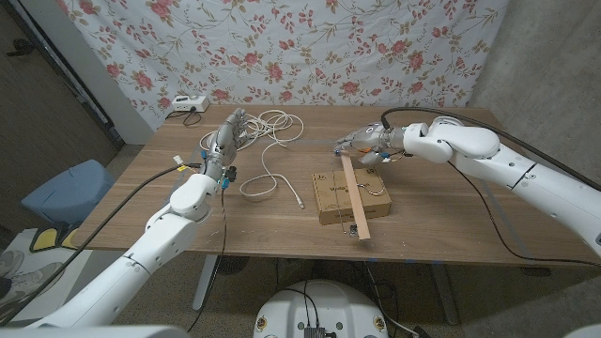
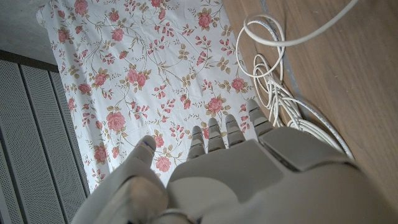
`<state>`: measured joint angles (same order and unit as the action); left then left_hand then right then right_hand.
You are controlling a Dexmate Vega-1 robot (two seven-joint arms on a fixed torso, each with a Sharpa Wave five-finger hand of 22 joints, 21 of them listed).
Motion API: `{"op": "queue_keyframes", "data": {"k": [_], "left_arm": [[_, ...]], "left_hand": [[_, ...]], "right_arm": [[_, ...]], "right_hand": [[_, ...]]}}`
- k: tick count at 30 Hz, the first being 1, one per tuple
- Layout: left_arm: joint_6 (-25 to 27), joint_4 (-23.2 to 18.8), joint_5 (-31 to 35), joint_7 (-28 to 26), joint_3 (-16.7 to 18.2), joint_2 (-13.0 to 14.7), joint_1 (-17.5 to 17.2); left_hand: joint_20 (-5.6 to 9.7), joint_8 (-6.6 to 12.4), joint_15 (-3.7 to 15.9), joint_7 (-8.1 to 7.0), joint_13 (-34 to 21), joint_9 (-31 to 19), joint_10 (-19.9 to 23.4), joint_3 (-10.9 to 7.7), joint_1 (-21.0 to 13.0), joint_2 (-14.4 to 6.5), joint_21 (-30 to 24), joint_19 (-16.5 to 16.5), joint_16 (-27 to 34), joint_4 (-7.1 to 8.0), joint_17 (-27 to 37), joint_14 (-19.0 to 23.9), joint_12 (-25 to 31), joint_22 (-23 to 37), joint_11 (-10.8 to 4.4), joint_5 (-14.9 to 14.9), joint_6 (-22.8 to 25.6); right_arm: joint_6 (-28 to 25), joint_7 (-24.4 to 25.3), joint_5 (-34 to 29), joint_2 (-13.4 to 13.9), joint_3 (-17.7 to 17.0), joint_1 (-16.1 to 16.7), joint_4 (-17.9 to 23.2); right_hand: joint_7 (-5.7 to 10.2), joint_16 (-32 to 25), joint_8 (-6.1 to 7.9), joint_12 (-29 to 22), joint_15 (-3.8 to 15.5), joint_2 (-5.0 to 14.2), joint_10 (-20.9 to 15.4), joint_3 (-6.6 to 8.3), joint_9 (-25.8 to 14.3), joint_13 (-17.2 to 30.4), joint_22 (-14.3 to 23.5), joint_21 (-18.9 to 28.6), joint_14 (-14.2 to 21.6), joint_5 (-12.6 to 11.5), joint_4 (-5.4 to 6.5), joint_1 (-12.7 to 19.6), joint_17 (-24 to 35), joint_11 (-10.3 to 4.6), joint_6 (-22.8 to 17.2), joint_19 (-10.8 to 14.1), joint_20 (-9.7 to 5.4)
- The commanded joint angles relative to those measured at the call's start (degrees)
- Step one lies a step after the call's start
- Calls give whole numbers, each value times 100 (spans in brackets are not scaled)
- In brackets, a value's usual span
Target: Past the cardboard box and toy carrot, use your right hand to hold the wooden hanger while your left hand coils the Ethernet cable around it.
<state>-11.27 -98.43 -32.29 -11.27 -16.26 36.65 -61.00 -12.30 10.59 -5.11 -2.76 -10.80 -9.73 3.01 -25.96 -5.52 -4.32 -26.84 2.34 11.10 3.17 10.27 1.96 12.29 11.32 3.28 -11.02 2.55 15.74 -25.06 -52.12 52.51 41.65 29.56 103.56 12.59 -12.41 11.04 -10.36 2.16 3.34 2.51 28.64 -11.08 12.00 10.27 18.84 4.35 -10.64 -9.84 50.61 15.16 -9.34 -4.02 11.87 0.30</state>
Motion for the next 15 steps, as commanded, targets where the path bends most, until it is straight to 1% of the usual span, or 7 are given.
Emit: {"op": "queue_keyframes", "data": {"k": [1, 3, 6, 9, 10, 12, 15], "left_arm": [[-20, 74, -62, 118, -39, -32, 83], [-44, 82, -70, 129, -42, -44, 86], [-88, 76, -83, 148, -38, -52, 69], [-119, 46, -72, 129, -30, -50, 31], [-121, 33, -71, 123, -28, -46, 15], [-128, 4, -87, 108, -16, -47, -25], [-150, -46, -83, 65, 7, -43, -90]], "left_hand": [[3, -8, -17, -13, -11, -19, 7, 11, 71, -8, 7, -37, -2, 30, 7, 22, -5, 16, 8, -27, 66], [4, -11, -15, -16, -11, -19, 0, 13, 75, -8, 8, -41, -3, 32, 7, 22, -9, 16, -6, -28, 61], [4, -14, -12, -17, -12, -19, 11, 15, 80, -7, 11, -44, -3, 33, 6, 27, -6, 16, 12, -31, 55], [4, -13, -12, -18, -12, -19, 4, 16, 82, -6, 13, -44, -5, 34, 5, 25, -10, 16, 6, -32, 59], [3, -13, -10, -21, -12, -19, 1, 16, 83, -5, 14, -44, -6, 34, 5, 24, -12, 16, 8, -32, 58], [3, -17, -9, -25, -12, -19, 8, 17, 85, -4, 16, -44, -6, 34, 5, 26, -10, 16, 15, -33, 49], [3, -17, -16, -25, -12, -19, -12, 20, 88, 0, 20, -44, -7, 34, 4, 27, -19, 16, 5, -34, 49]], "right_arm": [[223, 59, -115, 109, -110, 166, 192], [217, 61, -133, 150, -157, 212, 268], [248, -15, -144, 211, -202, 257, 368], [290, -69, -122, 254, -245, 300, 413], [298, -98, -119, 259, -254, 306, 420], [347, -74, -127, 265, -265, 323, 406], [409, -170, -159, 241, -236, 309, 388]], "right_hand": [[19, -33, -18, 41, 452, -6, 468, -144, -24, 23, 32, -49, -105, -45, 49, 46, 38, 12, 230, -7, -45], [20, -29, -23, 44, 413, 8, 715, -205, -30, 23, 35, -69, -166, -57, 54, 85, 48, 52, 335, -4, -46], [20, -24, -17, 43, 367, 13, 838, -233, -35, 23, 36, -80, -202, -65, 52, 111, 51, 113, 371, -6, -44], [21, -24, -5, 17, 401, 25, 827, -246, -40, 23, 36, -90, -214, -69, 58, 118, 54, 102, 365, -19, -62], [21, -35, 14, -7, 462, 36, 809, -261, -47, 22, 37, -95, -199, -72, 66, 122, 56, 87, 341, -19, -74], [20, -41, 34, -37, 471, 36, 768, -280, -54, 21, 37, -92, -195, -75, 71, 122, 56, 73, 310, 0, -63], [16, -53, 83, -63, 467, 41, 747, -320, -70, 19, 38, -106, -183, -84, 85, 119, 57, 27, 217, -7, -100]]}}
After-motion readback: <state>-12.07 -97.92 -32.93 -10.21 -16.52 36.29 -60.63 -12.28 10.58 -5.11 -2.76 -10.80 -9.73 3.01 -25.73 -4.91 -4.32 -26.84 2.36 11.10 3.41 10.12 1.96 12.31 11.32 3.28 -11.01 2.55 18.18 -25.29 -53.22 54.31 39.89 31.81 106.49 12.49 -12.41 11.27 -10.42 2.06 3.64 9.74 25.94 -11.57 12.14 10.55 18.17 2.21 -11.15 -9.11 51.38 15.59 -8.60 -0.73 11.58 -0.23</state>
